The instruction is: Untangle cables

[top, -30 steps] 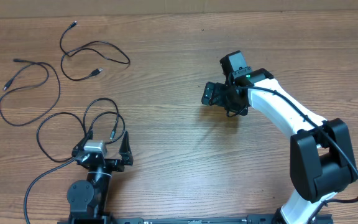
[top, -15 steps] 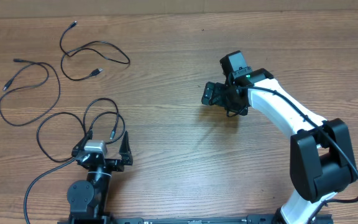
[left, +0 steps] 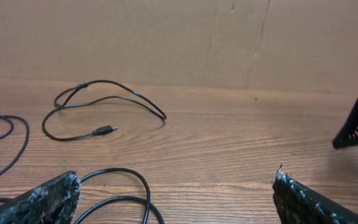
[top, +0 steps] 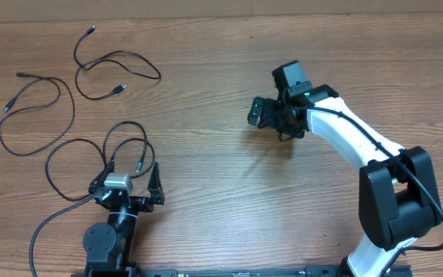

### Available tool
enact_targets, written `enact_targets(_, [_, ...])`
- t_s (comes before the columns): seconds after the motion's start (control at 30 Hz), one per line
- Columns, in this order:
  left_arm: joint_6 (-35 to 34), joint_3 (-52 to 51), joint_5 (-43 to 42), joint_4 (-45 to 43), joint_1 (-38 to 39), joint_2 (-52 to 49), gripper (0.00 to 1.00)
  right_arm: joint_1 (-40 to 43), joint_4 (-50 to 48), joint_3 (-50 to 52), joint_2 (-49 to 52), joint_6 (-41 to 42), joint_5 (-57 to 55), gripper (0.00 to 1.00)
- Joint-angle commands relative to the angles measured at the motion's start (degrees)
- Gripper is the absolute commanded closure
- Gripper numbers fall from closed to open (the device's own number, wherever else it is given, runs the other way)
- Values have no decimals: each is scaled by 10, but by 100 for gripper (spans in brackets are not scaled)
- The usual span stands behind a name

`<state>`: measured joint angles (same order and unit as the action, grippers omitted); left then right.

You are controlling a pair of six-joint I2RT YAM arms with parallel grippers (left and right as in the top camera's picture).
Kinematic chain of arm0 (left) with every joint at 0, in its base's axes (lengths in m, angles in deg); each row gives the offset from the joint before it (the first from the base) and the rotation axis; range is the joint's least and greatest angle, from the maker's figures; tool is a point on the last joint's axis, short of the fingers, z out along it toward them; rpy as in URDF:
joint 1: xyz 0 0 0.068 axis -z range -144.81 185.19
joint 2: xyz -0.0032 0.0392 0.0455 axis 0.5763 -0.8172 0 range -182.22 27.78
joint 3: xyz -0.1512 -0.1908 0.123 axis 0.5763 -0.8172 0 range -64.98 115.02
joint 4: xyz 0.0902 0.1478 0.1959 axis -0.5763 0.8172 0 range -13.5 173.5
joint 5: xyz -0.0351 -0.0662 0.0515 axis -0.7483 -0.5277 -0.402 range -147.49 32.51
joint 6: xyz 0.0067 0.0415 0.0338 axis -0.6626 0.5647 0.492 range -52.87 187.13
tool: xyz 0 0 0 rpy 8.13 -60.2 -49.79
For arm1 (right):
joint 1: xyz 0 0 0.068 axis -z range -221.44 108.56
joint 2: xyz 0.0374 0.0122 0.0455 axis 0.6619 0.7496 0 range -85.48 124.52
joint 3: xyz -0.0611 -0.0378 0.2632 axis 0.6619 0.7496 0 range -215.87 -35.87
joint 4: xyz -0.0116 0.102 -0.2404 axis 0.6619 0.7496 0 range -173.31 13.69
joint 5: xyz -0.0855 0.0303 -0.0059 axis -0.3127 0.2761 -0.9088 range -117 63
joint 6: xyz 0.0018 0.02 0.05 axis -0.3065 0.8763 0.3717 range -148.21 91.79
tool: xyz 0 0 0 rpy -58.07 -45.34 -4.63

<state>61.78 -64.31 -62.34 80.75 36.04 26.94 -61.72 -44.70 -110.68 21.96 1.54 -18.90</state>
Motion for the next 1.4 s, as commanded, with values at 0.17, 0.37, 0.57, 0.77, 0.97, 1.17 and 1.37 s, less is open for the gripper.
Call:
enact_targets(0.17, [15,-4,4,-1,2,6,0,81,-293,36,-59,0,-6,0])
enact_targets(0.37, [15,-4,4,-1,2,6,0,134,-429,205,-197,0,-6,0])
enact_targets(0.57, [15,-4,3,-1,2,6,0,175,-460,353,-393,0,-6,0])
enact_targets(0.77, [15,-4,4,-1,2,6,0,190,-454,438,-643,0,-6,0])
enact_targets(0.97, [15,-4,4,-1,2,6,0,190,-449,506,-817,0,-6,0])
enact_targets(1.17, [15,-4,4,-1,2,6,0,190,-441,594,-918,0,-6,0])
enact_targets(1.37, [15,-4,4,-1,2,6,0,207,-411,672,-991,0,-5,0])
